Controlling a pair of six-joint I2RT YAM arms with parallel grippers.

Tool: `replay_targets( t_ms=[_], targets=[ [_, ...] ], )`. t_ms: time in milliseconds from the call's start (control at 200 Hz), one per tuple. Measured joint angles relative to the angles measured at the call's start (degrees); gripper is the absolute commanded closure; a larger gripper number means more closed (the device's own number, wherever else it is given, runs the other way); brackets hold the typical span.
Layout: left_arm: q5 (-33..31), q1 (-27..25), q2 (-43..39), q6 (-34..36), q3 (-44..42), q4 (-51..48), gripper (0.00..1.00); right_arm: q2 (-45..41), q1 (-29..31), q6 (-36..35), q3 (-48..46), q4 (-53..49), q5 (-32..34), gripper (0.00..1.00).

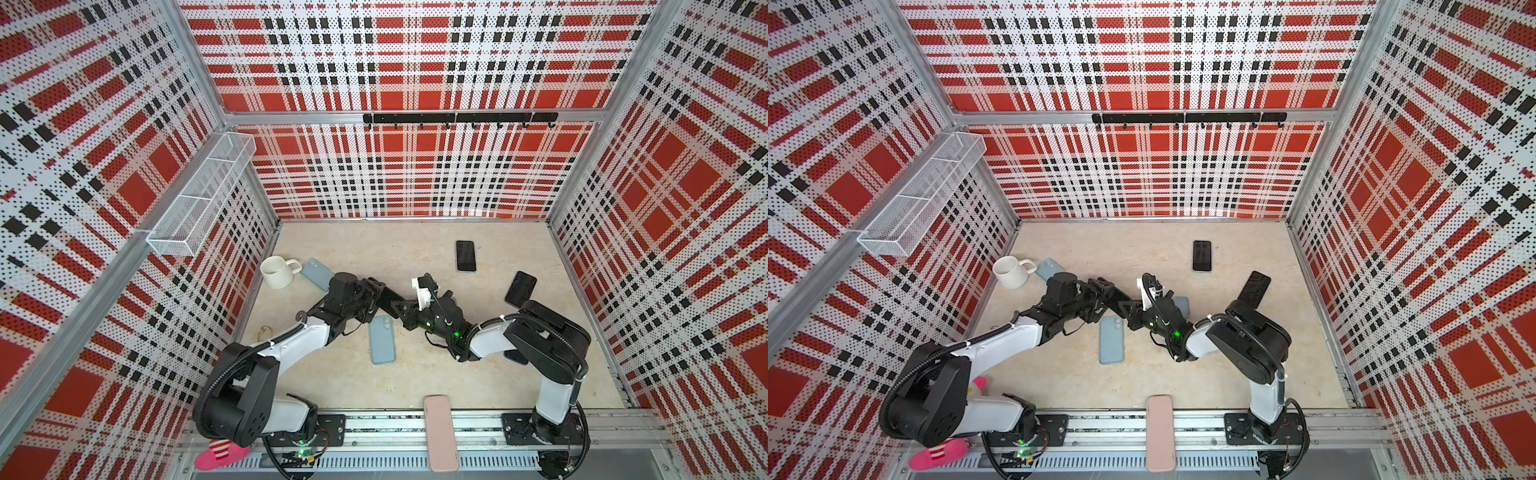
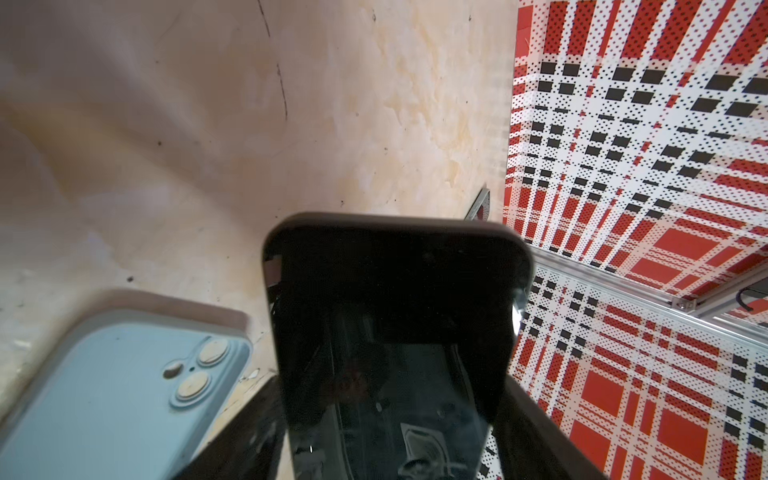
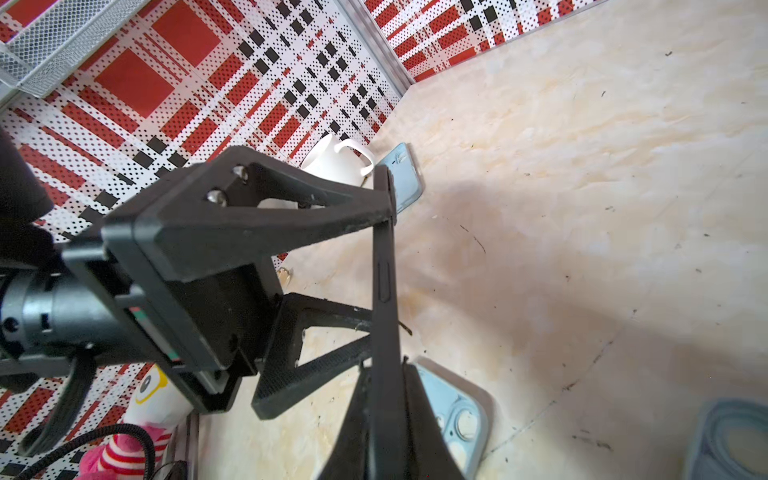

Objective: Put the phone into the phone case

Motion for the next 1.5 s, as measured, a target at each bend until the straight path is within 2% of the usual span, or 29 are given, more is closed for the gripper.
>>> replay_targets(
  t_ms=[25, 140, 296, 421, 571, 686, 792, 907, 1097, 1498],
  targets=[
    [0.2, 0.0, -0.5, 0.0, -0.4, 0.7, 0.00, -1.0, -0.3, 0.2, 0.0, -1.4, -0.3, 1.00],
    [0.2, -0.2, -3.9, 1.0, -0.6, 2.6, 0.02, -7.9, -2.8, 1.6, -0.8, -7.3, -2.0, 1.00],
    [-2.4, -0.8, -5.9, 9.6, 5.3, -1.7, 0.00, -19.9, -11.3, 1.4, -2.9, -15.6, -4.7, 1.00],
    [-4.8, -4.0, -0.4, 18.5, 12.6, -7.0, 0.14, -29.5, -21.4, -0.6, -4.2, -26.8, -7.4, 1.00],
    [-9.3, -10.5, 13.4, 30.5, 24.0, -16.9, 0.32, -39.4, -31.5, -6.3, -3.6, -45.7, -8.5, 1.00],
    [-11.6, -13.8, 20.3, 36.7, 27.5, -22.2, 0.38, -44.8, -38.6, -8.4, -3.3, -57.5, -13.2, 1.00],
    [-12.9, -16.0, 25.3, 41.2, 29.7, -26.1, 0.40, -48.3, -43.3, -8.0, -3.9, -63.8, -17.2, 1.00],
    [-14.6, -17.2, 28.7, 44.7, 31.6, -29.1, 0.44, -49.8, -44.6, -8.8, -3.8, -70.0, -20.5, 1.00],
    [-17.2, -17.4, 30.0, 48.0, 32.9, -31.5, 0.52, -49.2, -45.9, -11.1, -2.7, -78.2, -24.9, 1.00],
    [-18.0, -17.4, 35.3, 52.4, 37.7, -32.6, 0.71, -45.4, -46.2, -13.2, 1.7, -83.6, -27.9, 0.98]
  ],
)
